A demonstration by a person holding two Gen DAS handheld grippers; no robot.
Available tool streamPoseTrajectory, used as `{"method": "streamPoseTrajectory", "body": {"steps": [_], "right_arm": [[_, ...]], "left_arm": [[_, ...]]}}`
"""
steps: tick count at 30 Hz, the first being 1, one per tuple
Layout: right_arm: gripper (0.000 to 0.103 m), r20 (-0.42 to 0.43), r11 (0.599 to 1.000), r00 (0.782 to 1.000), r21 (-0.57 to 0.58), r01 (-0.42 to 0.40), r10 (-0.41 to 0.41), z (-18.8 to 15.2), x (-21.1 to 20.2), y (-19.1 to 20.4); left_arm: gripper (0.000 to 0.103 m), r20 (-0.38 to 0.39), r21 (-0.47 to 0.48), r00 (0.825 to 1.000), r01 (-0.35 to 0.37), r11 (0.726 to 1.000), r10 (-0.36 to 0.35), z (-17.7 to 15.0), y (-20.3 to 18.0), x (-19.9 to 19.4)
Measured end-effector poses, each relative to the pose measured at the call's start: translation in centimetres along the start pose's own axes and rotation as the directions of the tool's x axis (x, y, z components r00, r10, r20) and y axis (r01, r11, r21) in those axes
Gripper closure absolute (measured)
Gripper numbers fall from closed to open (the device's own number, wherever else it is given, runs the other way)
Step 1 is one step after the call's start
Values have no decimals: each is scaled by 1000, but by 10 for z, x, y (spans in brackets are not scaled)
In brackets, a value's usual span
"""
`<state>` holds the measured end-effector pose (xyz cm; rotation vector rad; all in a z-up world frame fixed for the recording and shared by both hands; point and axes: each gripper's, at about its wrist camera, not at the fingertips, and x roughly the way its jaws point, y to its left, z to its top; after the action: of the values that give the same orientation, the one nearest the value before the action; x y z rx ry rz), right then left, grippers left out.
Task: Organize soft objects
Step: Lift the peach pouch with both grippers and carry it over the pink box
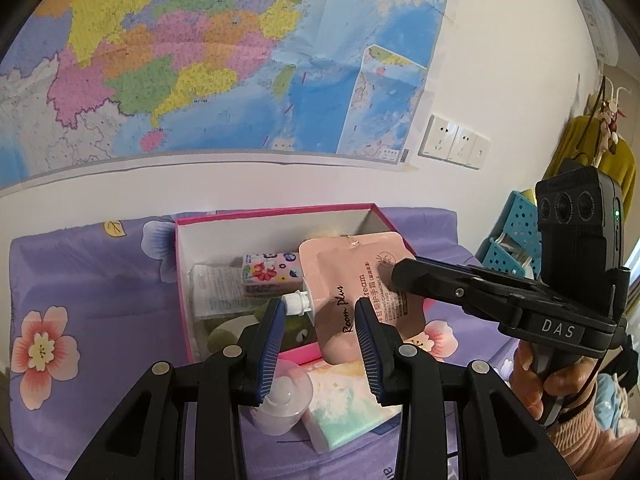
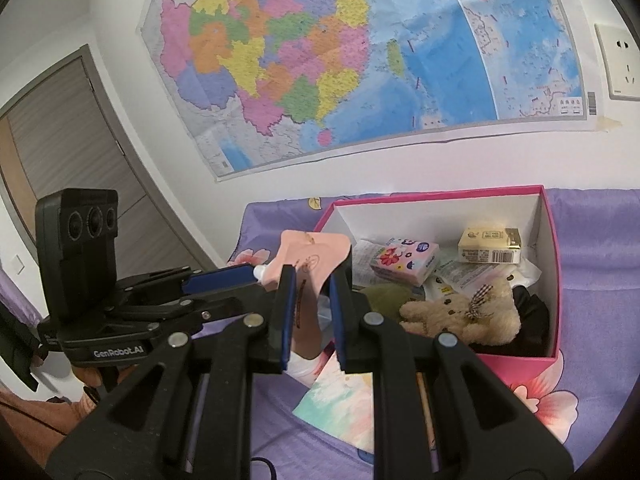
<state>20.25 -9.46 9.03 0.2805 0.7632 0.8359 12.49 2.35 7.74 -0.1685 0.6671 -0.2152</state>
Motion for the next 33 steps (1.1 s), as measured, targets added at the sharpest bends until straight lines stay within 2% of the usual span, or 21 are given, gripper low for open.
{"method": "streamPoseTrajectory", "body": {"steps": [33], "right_arm": [[83, -22, 997, 999, 56, 47, -45, 5, 13, -33]], "left_arm": [[68, -55, 0, 998, -7, 1000, 7, 10, -2, 37]]}}
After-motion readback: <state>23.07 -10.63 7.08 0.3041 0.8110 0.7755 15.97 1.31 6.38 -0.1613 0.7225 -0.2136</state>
